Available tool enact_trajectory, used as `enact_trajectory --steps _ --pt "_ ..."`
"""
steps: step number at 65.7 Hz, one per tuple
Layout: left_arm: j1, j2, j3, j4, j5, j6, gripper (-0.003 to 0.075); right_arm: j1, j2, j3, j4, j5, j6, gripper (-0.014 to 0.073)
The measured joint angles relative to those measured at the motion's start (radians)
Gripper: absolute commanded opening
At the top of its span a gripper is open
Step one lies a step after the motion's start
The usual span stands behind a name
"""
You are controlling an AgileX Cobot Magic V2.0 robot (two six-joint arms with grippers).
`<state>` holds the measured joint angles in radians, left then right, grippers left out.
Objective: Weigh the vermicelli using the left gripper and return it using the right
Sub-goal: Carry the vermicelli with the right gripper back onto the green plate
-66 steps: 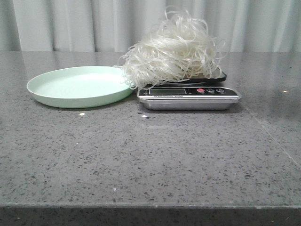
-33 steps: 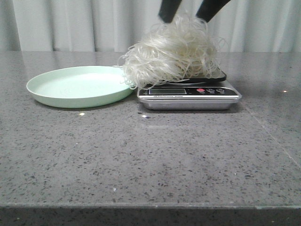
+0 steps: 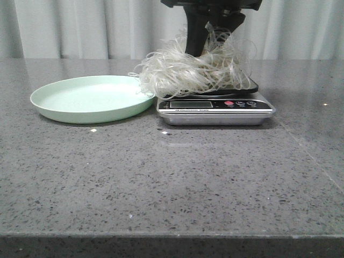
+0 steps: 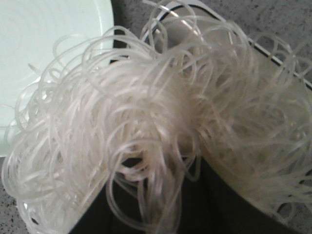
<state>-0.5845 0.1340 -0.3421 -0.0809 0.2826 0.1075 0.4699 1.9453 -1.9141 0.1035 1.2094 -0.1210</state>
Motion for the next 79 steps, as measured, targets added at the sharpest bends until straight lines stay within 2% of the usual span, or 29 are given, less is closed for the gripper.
enact_trajectory --steps 12,24,42,46,55,56,61,79 --pt "0.0 0.0 0.0 0.0 0.0 0.0 0.0127 0.021 0.026 -0.14 0.03 0.044 0.0 0.0135" --pt "0.0 0.0 0.0 0.0 -0.001 0.0 0.0127 0.09 0.03 -0.324 0.122 0.048 0.0 0.0135" --pt "0.0 0.0 0.0 0.0 -0.001 0.0 0.0127 0.179 0.083 -0.35 0.164 -0.024 0.0 0.0153" --pt "0.0 0.0 0.0 0.0 -0.001 0.0 0.0127 0.183 0.122 -0.35 0.164 -0.044 0.0 0.0205" --pt "0.0 0.0 0.0 0.0 -0.001 0.0 0.0127 0.185 0.205 -0.35 0.164 -0.054 0.0 0.0456" --pt "0.0 0.0 0.0 0.0 -0.001 0.0 0.0127 0.185 0.215 -0.35 0.164 -0.054 0.0 0.0504" --pt "0.0 0.0 0.0 0.0 -0.001 0.0 0.0127 0.186 0.224 -0.35 0.164 -0.054 0.0 0.0584" --pt "0.0 0.0 0.0 0.0 -0.001 0.0 0.0127 0.127 0.121 -0.371 0.166 -0.018 0.0 0.0598"
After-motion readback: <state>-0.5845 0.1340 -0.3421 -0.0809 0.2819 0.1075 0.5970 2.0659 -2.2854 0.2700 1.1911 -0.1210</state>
